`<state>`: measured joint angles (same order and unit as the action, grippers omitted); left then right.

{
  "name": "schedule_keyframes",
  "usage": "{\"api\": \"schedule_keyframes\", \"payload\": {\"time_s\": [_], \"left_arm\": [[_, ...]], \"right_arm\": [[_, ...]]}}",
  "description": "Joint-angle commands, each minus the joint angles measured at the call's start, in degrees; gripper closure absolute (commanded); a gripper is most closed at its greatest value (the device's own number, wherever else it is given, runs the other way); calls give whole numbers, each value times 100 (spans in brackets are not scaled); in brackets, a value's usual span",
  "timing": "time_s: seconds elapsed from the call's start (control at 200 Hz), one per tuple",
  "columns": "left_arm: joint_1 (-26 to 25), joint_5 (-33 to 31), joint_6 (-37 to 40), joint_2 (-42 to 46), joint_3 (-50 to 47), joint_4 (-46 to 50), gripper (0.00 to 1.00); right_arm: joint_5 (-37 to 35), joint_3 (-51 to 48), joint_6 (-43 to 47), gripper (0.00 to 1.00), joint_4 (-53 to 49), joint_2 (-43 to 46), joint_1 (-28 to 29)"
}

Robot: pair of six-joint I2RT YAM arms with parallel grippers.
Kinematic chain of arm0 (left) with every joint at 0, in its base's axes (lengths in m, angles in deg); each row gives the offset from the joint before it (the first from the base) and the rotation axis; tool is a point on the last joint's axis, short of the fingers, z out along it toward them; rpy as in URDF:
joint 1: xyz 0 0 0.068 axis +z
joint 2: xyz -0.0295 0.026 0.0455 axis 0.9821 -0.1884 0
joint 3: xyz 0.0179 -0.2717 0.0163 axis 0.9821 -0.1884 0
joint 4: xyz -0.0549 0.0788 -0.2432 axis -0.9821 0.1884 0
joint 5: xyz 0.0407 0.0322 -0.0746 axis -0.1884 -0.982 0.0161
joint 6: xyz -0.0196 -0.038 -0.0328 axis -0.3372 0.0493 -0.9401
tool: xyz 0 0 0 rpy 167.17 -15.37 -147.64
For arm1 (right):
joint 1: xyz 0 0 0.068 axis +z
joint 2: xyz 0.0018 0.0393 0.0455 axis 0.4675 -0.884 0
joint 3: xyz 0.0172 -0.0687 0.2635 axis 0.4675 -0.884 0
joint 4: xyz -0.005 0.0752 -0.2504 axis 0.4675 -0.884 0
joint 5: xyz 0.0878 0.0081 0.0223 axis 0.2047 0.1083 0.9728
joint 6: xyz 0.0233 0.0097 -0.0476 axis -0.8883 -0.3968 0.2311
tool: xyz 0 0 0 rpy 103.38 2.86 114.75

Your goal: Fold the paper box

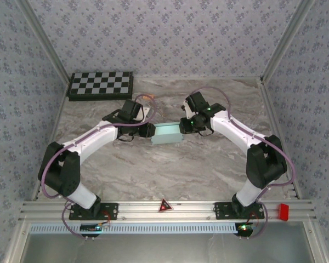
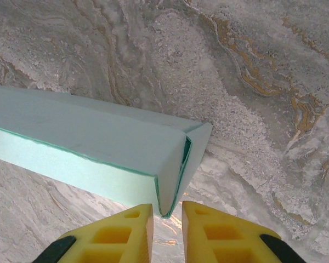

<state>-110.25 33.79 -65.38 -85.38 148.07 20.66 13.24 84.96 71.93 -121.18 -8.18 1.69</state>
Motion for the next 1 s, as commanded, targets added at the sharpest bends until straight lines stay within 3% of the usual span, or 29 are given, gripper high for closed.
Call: {"api": "schedule_keyframes", "payload": {"time_s": [0.0, 0.31, 0.595, 0.999], "left_arm": [[40, 56, 111, 252, 160, 139, 62], [71, 44, 100, 473, 94, 71, 61], [99, 149, 13, 346, 99, -38, 71], [100, 246, -74, 218, 33, -92, 79]], "right_arm": [[-143, 169, 50, 77, -152, 157, 41], [-268, 164, 95, 75, -95, 298, 32], [-216, 182, 129, 76, 35, 268, 22], [-180, 152, 127, 82, 176, 166, 6]]}}
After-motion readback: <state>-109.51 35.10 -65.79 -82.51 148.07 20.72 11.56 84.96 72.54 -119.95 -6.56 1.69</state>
